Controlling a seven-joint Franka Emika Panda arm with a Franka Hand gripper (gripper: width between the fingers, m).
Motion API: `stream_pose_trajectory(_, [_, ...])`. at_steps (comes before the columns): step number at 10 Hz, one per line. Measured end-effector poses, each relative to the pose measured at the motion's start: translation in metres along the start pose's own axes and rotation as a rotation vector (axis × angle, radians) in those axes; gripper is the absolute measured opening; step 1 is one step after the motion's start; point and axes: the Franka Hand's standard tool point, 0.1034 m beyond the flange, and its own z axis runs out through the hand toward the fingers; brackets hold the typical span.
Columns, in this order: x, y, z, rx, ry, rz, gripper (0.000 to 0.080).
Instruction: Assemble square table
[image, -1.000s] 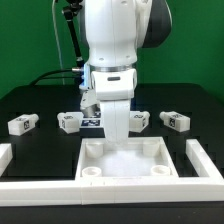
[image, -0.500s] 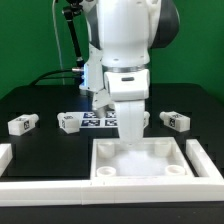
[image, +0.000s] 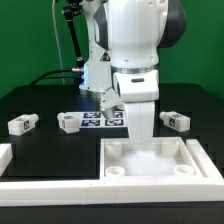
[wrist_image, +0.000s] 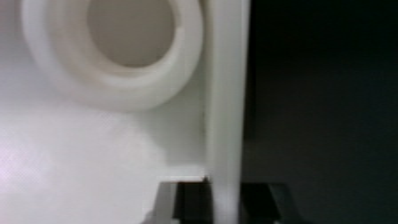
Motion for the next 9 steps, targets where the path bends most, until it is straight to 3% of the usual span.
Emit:
stream_pose_trajectory(4, [0.0088,0.0002,-0.0014,0.068,-0.013,0.030,0.0061])
stream_pose_trajectory(7, [0.0084,0.0000,-0.0013,0.070,-0.013,0.025,0.0061])
stream_pose_trajectory(8, [0.0080,0.0000,-0.0013,0.070,-0.013,0.026,0.0172])
stream_pose_trajectory(9, [0.0079,0.0000,-0.0013,0.070,-0.013,0.026,0.0368])
